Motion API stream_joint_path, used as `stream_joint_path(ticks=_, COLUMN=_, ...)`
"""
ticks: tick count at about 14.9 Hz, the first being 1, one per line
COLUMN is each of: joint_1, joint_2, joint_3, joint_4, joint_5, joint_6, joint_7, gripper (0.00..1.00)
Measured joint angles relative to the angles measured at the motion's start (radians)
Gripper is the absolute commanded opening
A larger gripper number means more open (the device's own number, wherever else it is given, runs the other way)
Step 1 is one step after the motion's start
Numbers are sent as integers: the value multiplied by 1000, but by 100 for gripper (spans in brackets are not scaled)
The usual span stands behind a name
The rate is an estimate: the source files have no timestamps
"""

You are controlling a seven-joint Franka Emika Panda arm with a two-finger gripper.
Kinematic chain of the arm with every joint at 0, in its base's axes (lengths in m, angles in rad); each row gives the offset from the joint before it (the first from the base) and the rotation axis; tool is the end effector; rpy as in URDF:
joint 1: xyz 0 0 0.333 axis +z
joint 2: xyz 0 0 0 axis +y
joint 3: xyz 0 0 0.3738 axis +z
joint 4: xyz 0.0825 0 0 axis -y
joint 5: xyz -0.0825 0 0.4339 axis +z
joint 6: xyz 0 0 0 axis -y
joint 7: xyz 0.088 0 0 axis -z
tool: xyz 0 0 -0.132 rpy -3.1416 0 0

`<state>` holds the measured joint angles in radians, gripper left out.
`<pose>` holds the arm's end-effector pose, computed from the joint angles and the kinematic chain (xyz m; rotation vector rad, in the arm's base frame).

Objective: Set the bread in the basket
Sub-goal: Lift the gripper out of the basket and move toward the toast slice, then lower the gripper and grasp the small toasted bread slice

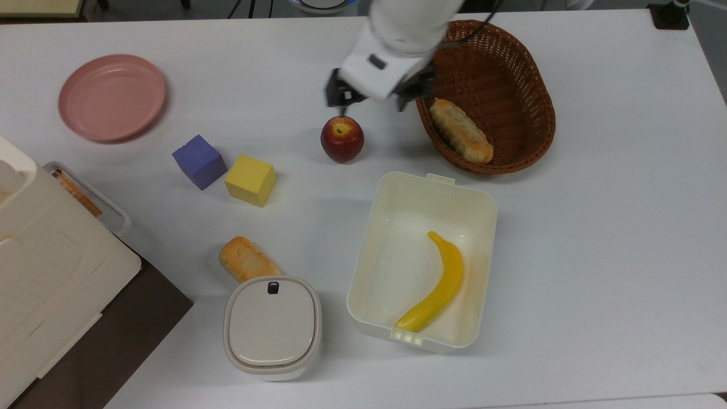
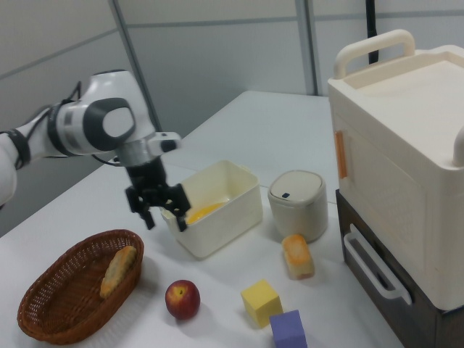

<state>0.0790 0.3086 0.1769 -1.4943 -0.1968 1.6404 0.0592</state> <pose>0.6856 0.1386 0.5040 2.9531 0.3291 -0.1984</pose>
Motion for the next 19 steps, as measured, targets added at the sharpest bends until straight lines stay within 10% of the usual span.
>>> stream_joint_path(ticks=9, joint_1=-252, joint_2=61, joint_3=-5, joint_4=-4, joint_5=-76, joint_6=250, joint_7=-333, gripper=100)
stream_joint_path(ticks=19, joint_1=-271, joint_2=268, joint_3=-5, joint_4=-6, joint_5=-229, joint_6=635, joint_7=-363, gripper=100)
